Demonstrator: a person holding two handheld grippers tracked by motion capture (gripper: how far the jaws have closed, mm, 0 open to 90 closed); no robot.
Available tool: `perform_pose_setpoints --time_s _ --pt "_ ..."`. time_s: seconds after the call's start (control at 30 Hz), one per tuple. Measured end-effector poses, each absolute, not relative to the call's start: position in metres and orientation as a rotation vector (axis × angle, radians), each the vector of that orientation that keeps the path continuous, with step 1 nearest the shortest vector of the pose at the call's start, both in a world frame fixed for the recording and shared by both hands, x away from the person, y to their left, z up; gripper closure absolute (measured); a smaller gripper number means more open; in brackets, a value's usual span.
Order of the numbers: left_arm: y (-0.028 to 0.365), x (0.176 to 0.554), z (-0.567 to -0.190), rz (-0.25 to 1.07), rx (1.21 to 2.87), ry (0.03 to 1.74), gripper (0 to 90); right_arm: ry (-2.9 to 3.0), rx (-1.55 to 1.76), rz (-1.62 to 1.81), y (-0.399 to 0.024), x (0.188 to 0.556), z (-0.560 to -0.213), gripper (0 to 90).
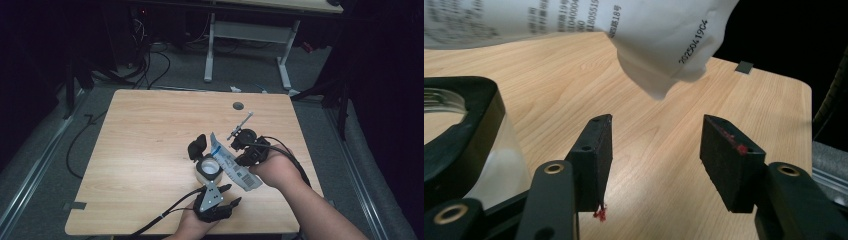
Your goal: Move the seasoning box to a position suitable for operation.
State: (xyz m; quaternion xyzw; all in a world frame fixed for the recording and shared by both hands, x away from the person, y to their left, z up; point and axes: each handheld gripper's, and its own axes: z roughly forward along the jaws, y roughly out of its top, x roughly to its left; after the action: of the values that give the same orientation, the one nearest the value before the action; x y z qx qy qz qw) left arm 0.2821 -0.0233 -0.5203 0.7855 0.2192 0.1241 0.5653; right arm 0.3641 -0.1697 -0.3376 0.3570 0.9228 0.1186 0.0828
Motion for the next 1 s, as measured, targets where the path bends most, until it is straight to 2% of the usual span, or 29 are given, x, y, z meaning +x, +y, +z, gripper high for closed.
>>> perform_pose_setpoints --time_s 0.5,1.0 --pt "0.010 0.281 -0.522 0.312 1.858 0.535 47.2 2.728 1.142 0.329 -0.196 0.364 -0.347 90.0" --pt "0.068 0.294 -0.514 0.348 1.811 0.591 47.3 2.696 1.236 0.295 -0.225 0.377 -0.373 90.0"
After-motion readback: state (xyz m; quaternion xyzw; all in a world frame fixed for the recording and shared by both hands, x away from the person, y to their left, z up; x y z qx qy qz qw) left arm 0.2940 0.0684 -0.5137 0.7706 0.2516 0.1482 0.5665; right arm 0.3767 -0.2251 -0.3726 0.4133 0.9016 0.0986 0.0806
